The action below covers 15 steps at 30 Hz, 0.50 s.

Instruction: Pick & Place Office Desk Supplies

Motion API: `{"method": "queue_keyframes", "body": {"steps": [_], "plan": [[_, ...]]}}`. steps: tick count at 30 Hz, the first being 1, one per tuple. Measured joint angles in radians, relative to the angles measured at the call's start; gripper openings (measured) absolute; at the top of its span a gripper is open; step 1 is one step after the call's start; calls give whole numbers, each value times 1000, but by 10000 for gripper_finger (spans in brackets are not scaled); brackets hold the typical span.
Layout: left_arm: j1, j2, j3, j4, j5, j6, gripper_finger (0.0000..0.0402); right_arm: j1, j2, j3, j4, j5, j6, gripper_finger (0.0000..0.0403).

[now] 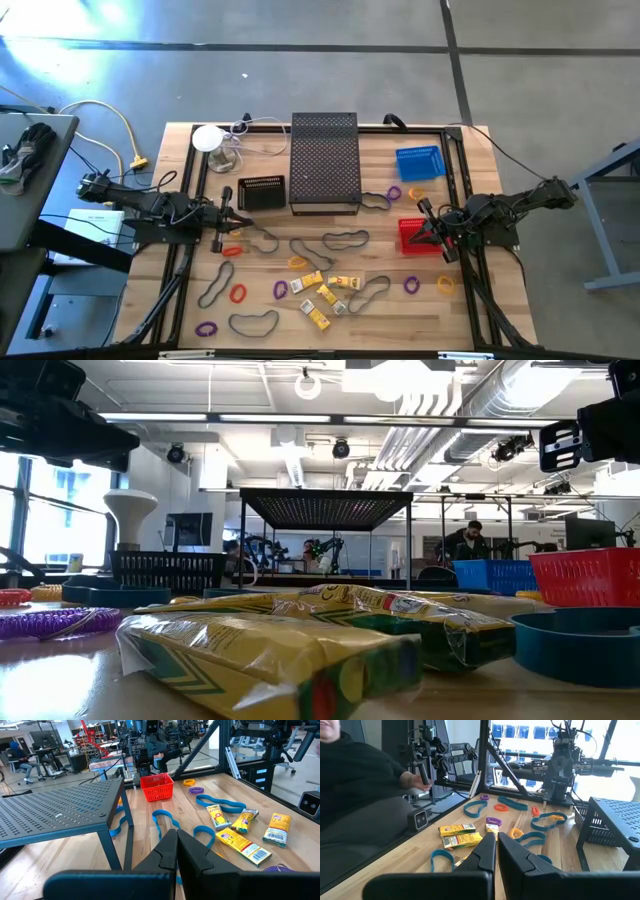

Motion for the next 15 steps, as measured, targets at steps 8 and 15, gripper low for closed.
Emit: {"method": "queue_keyframes", "body": {"steps": [8, 15], "plan": [[0, 0, 0, 0, 0, 0, 0, 0, 0, 0, 0, 0, -21, 8], [0, 0, 0, 0, 0, 0, 0, 0, 0, 0, 8, 39, -27, 8]]}}
